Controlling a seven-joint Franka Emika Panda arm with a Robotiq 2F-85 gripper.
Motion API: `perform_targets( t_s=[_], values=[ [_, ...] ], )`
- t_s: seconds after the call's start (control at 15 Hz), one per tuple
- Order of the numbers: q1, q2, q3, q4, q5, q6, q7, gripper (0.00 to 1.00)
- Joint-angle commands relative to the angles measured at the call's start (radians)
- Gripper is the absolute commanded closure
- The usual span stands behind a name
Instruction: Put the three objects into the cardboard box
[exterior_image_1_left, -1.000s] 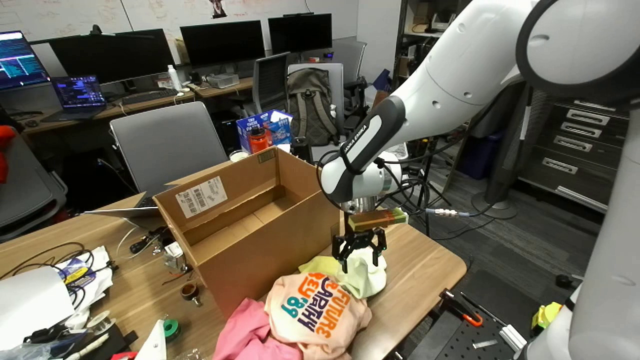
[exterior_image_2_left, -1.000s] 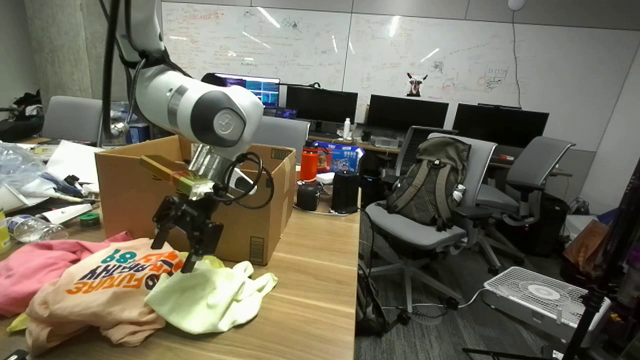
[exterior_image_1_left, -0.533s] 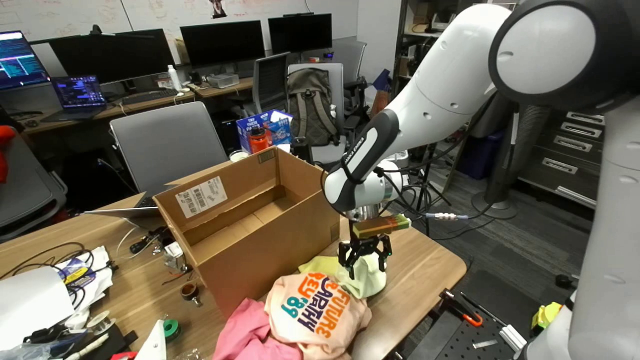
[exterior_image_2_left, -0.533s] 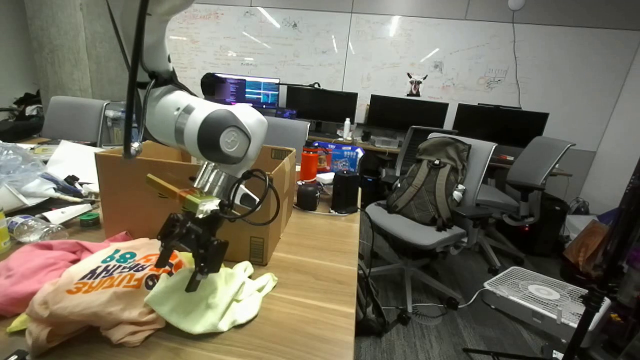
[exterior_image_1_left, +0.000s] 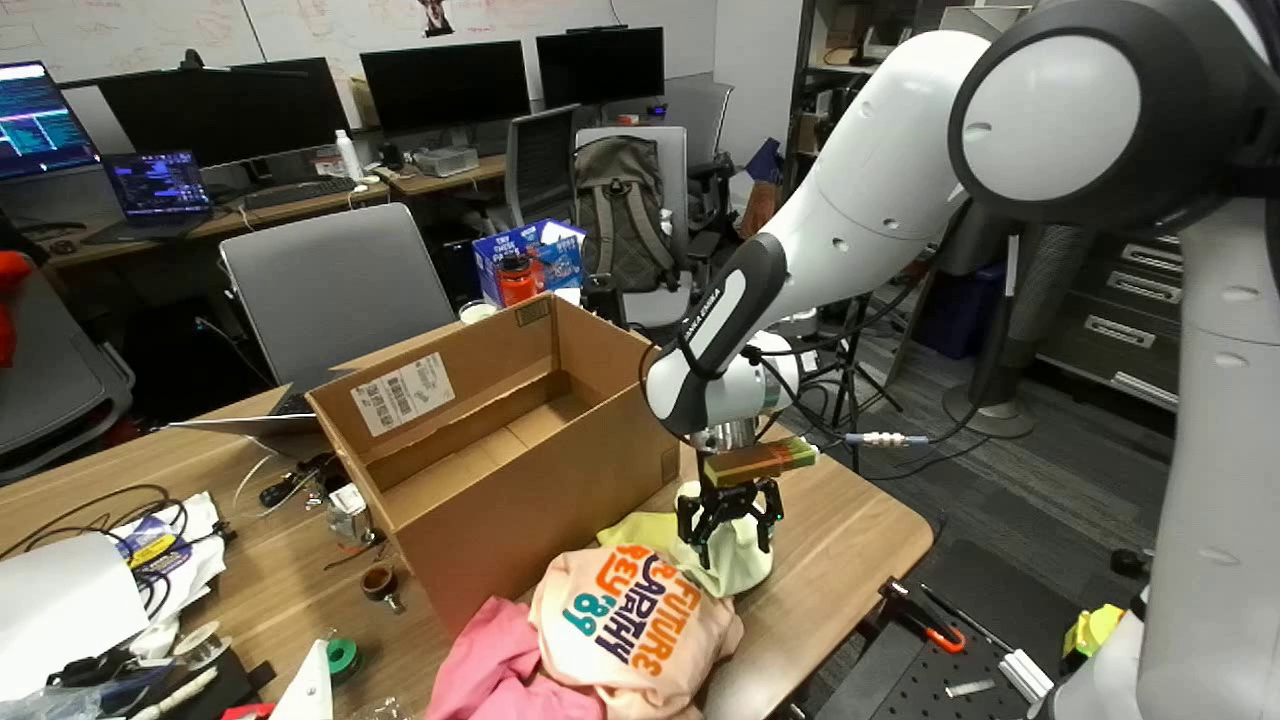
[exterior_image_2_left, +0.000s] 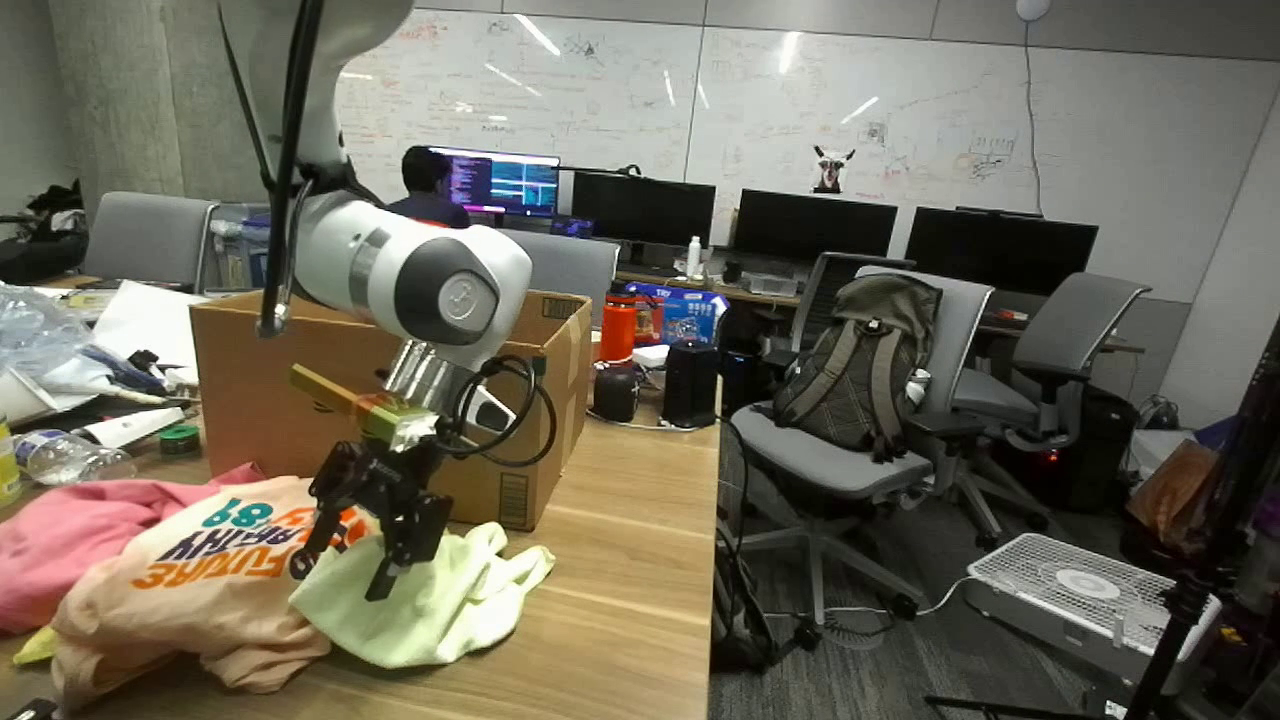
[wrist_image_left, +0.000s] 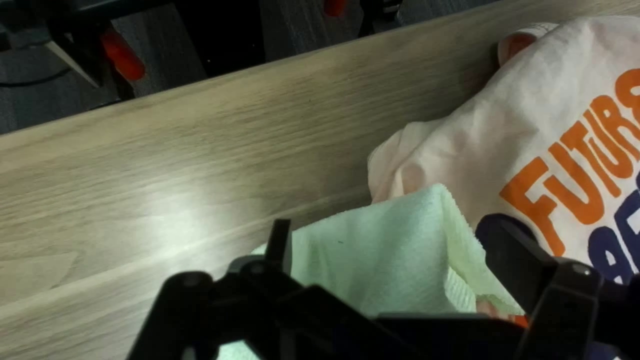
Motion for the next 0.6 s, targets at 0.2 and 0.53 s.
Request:
perform_targets(
  t_s=[0.2,0.53],
  values=[
    [-0.007,0.050,0.003,0.032,-0.005,-0.006,-0.010,0.00],
    [-0.007,0.049,0.002,0.044,-0.008,-0.010,-0.008,0.27]
  ],
)
